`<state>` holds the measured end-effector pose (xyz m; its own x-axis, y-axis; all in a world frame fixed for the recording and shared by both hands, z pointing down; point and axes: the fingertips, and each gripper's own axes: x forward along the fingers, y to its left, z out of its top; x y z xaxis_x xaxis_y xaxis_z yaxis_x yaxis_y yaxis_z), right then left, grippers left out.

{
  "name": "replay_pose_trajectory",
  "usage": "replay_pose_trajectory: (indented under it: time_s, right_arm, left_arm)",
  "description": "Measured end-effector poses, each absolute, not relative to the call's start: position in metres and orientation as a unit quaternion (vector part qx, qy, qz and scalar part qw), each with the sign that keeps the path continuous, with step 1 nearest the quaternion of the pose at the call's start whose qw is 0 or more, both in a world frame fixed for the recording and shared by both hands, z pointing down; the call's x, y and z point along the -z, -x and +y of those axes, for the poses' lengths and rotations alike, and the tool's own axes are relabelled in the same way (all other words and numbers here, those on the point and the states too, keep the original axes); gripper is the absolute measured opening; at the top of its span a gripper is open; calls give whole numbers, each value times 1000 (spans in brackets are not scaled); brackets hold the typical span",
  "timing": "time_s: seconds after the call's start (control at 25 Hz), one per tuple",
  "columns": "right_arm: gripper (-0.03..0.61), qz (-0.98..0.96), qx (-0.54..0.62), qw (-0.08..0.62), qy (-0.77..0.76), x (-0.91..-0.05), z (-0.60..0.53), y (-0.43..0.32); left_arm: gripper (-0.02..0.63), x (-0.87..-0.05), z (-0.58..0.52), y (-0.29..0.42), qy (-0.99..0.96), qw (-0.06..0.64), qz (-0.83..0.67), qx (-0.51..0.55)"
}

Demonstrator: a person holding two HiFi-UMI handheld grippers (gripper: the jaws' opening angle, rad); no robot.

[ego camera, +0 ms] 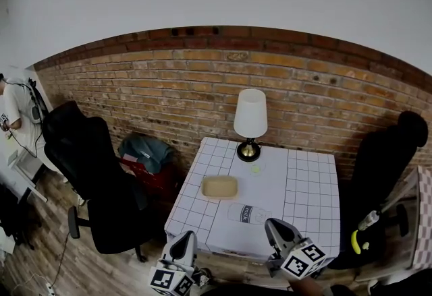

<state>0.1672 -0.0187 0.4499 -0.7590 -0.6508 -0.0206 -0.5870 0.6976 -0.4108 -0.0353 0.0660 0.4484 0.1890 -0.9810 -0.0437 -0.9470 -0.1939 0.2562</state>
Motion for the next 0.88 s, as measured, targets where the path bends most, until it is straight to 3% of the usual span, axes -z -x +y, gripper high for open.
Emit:
replay_pose_trajectory:
  time_s: [0.88]
  right_arm:
    - [6, 869, 173, 125, 446, -446, -45, -52]
  left_arm:
    - [11, -465, -3, 154, -840, 115, -524, 87]
